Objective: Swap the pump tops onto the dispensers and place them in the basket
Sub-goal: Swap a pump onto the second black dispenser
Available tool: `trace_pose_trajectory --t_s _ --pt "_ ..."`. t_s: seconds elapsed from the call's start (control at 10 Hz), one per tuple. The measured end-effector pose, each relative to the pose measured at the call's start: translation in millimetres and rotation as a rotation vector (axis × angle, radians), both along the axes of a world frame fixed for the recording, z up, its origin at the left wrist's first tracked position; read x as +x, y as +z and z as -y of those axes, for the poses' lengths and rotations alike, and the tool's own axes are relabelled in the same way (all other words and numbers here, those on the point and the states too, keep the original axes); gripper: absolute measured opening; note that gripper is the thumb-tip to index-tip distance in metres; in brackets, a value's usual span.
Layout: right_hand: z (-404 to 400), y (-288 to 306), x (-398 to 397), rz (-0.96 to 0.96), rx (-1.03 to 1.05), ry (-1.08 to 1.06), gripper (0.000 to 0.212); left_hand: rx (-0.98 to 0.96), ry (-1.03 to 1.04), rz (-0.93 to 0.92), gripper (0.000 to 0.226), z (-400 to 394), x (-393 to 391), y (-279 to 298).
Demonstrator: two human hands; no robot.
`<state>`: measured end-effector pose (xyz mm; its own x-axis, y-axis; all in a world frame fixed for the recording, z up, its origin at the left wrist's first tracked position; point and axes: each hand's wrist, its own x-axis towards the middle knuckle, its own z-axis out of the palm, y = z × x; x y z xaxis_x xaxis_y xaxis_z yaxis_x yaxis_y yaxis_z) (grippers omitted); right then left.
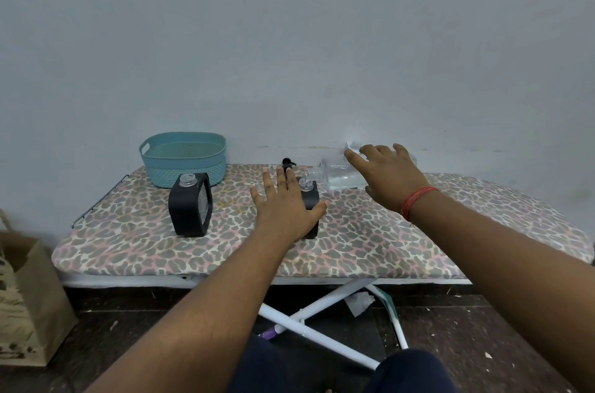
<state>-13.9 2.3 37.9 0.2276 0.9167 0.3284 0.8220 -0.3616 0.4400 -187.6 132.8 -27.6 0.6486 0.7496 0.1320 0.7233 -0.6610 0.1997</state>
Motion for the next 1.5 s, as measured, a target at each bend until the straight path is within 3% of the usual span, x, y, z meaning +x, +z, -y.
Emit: trace_pose_trajectory --t_s 1.5 --pt "-2.5 3.7 1.0 0.036 -0.014 -0.009 0.075 0.007 -0.004 0.008 0.108 1.6 -0.9 0.9"
